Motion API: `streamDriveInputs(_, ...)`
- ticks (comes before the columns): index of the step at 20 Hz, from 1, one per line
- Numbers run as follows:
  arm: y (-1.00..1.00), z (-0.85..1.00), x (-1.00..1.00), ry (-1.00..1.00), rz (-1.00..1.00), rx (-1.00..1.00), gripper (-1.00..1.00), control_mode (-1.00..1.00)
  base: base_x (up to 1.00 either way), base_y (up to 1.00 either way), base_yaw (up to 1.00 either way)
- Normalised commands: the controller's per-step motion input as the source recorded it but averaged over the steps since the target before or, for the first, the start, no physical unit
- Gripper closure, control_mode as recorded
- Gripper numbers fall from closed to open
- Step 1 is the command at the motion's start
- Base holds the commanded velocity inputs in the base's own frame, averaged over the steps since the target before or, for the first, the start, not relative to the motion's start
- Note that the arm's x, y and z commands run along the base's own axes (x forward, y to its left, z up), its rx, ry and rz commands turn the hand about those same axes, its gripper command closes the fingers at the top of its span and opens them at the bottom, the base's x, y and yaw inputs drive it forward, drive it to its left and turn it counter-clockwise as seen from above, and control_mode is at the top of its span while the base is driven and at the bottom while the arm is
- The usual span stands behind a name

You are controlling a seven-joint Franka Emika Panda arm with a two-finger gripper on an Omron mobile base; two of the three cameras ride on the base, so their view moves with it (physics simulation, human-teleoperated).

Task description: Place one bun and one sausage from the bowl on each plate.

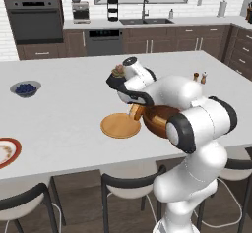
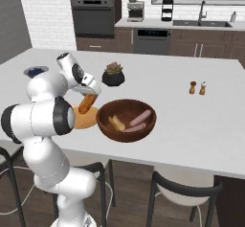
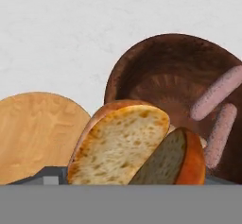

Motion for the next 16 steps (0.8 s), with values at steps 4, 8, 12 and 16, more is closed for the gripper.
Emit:
streamDriveInputs(4, 1.00, -0.35, 0.14, 0.26, 0.11, 0.02, 1.00, -1.00, 0.00, 0.00, 0.00)
streamDriveInputs(8, 0.73, -0.66, 0.73, 0.17, 0.13, 0.03, 1.00, -1.00, 0.00, 0.00, 0.00)
streamDriveInputs(12, 0.22, -0.62, 0.33, 0.00, 0.04, 0.10, 1.00, -1.00, 0.00, 0.00, 0.00)
streamDriveInputs(16, 0.07, -0.53, 0.19, 0.01, 0.04, 0.01, 1.00, -1.00, 0.00, 0.00, 0.00)
